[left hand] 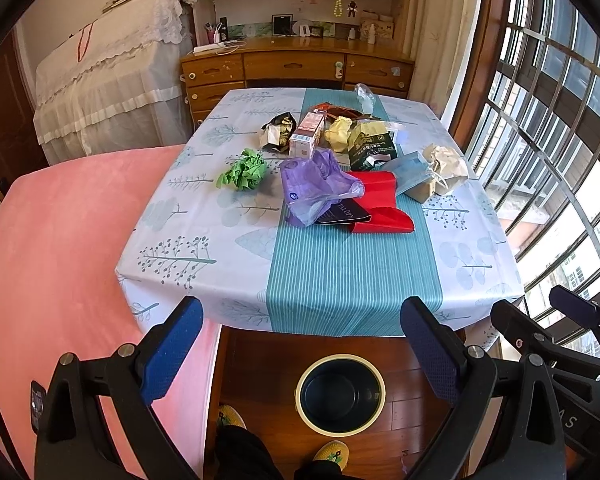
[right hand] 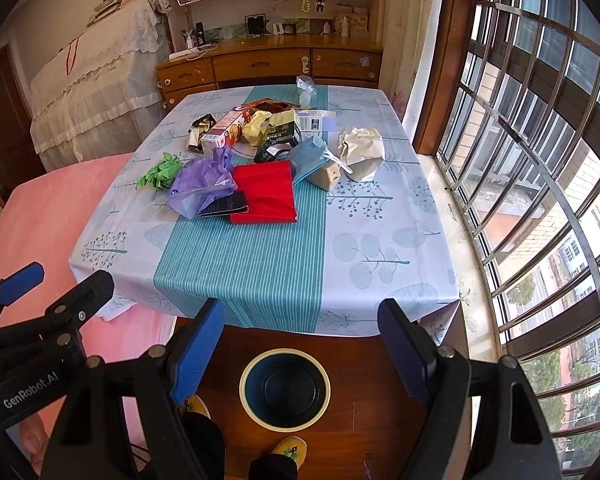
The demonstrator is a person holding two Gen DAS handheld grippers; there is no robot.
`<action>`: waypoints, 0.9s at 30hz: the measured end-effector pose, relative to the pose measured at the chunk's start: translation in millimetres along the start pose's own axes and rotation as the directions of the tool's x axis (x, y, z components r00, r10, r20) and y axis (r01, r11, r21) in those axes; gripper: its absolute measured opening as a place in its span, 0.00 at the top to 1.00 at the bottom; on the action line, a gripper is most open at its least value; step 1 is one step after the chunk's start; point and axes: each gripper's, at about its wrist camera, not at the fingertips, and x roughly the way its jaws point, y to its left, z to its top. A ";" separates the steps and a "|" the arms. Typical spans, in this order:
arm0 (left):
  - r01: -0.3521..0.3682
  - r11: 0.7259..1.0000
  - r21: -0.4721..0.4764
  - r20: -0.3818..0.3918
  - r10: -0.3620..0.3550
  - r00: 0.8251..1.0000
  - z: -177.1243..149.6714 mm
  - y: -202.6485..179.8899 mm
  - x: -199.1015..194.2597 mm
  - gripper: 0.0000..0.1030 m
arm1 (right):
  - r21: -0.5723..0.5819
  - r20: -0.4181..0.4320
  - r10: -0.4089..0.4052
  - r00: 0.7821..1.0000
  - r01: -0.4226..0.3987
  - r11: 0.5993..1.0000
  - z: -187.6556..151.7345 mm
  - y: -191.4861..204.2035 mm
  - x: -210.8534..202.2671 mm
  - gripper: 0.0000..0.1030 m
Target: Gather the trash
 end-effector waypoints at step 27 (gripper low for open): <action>-0.056 0.998 -0.017 0.014 0.056 0.998 21.3 14.9 -1.3 0.05 | -0.013 -0.005 0.058 0.998 -0.059 0.998 27.3 14.3 18.8 0.22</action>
